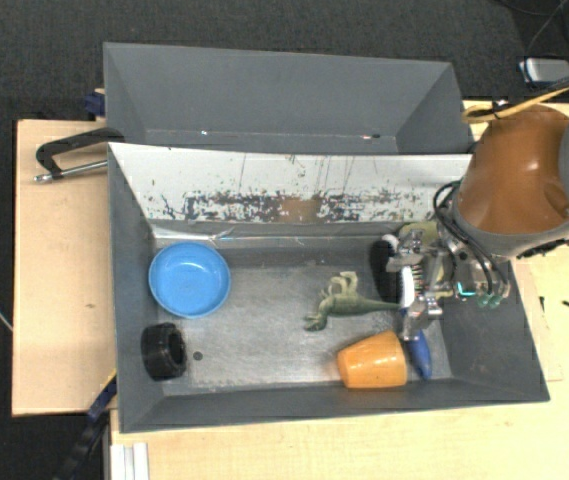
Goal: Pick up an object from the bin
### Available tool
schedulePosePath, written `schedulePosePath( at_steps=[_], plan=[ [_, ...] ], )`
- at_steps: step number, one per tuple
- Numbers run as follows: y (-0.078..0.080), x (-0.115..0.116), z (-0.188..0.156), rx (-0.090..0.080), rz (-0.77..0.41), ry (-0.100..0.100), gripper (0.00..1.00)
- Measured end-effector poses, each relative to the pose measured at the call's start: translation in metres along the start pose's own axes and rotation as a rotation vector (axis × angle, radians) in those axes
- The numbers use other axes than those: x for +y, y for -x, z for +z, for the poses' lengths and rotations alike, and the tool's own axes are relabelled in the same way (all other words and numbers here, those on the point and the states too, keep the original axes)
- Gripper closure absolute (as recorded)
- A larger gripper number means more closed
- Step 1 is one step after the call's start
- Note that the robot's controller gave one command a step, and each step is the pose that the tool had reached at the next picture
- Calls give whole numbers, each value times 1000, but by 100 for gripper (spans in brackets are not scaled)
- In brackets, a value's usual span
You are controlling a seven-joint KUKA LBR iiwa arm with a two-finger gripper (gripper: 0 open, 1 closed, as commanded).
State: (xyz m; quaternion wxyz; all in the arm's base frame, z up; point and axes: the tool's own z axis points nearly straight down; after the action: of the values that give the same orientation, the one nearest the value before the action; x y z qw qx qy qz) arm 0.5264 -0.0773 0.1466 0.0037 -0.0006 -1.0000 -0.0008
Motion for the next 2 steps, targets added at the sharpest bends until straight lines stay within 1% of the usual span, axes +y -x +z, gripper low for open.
schedulePosePath(
  at_steps=[1, 2],
  plan=[
    [-10, 1, 67, -15, 201, 2, 0],
    [64, 64, 54, -20, 198, 4, 0]
  ],
)
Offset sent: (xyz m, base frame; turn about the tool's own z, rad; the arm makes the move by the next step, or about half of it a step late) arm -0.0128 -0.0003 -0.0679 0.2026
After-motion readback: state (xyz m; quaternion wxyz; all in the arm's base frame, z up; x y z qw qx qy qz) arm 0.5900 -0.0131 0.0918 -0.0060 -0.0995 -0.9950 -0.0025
